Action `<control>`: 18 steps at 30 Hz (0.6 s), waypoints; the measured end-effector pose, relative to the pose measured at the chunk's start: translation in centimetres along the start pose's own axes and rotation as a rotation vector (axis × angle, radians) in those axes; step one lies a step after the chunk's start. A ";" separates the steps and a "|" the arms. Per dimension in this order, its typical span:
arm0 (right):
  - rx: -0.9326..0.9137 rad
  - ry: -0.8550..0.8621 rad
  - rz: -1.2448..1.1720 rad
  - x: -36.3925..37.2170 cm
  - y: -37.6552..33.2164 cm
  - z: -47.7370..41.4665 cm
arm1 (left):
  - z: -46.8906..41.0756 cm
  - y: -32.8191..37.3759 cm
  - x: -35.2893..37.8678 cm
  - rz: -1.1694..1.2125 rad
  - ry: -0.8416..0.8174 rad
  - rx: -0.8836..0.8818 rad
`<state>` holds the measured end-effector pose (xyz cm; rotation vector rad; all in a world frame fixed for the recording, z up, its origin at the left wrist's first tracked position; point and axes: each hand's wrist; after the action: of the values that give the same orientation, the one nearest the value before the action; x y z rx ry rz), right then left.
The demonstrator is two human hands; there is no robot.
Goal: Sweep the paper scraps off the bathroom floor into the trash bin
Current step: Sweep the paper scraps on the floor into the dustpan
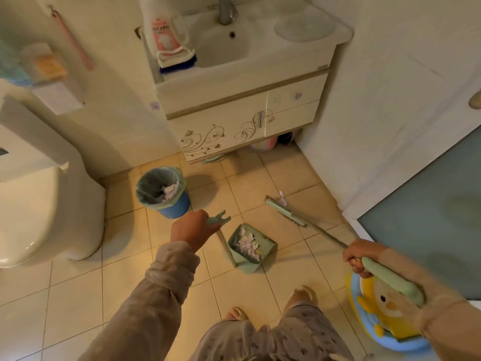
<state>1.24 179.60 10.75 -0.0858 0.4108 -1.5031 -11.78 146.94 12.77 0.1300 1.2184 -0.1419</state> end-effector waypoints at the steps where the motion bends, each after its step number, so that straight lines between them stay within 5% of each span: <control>1: -0.004 0.015 0.001 -0.6 -0.3 -0.3 | -0.4 0.8 -0.3 -0.006 0.006 0.005; 9: -0.038 0.081 0.085 -7.2 -4.9 -2.5 | -3.7 8.3 -0.7 -0.029 -0.006 -0.019; 18: -0.029 0.078 0.510 -12.4 -9.6 -6.2 | -5.7 15.3 0.6 0.016 -0.055 -0.157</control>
<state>-9.94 192.16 10.57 0.0530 0.4753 -0.9996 -14.08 162.95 10.64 -0.0013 1.1683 -0.0352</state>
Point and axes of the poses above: each hand's wrist, its own z-axis away from the middle knuckle, its own x-axis out of the palm, y = z × x, and after that the axes turned 10 degrees about -z, right-handed
